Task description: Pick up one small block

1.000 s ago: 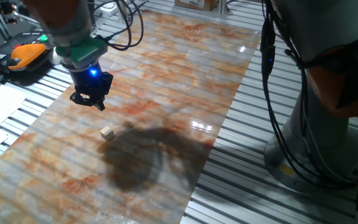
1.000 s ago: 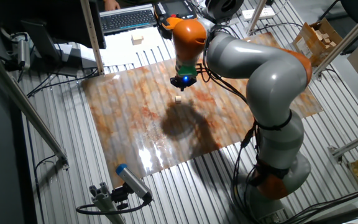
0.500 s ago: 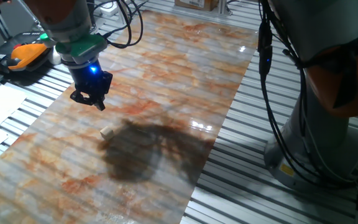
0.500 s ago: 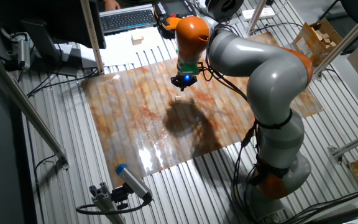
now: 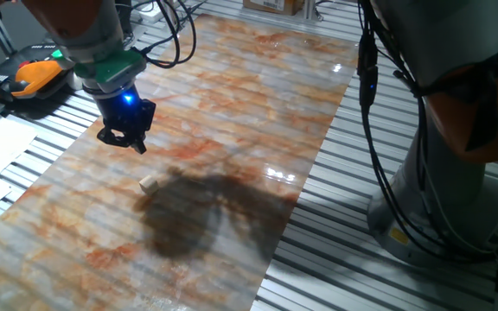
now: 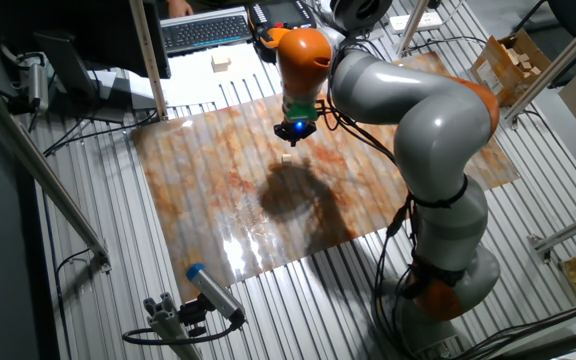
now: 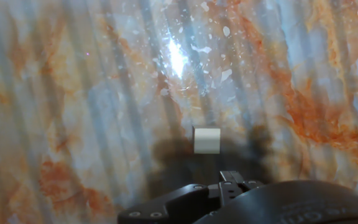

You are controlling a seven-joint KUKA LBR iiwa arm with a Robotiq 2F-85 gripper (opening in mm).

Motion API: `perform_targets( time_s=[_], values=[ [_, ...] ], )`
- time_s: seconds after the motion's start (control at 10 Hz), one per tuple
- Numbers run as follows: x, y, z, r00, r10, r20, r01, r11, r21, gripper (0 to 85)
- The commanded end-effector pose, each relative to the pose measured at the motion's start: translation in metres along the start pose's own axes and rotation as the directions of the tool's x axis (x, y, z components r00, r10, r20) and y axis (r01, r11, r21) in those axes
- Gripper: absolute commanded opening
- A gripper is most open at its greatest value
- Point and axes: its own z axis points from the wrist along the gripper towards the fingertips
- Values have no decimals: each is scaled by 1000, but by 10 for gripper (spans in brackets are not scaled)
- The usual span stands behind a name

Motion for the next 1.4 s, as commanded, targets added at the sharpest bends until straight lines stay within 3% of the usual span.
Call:
perform_targets(
  time_s=[0.0, 0.2, 0.6, 0.9, 1.3],
  values=[
    [0, 0, 0, 1000, 0, 2, 0, 1000, 7, 0],
    [0, 0, 0, 1000, 0, -2, 0, 1000, 3, 0],
    [-2, -2, 0, 999, -51, -13, 51, 998, 35, 0],
    [-4, -1, 1, 999, -41, -34, 40, 999, -13, 0],
    [-8, 0, 4, 996, -75, -52, 75, 997, -2, 0]
  ],
)
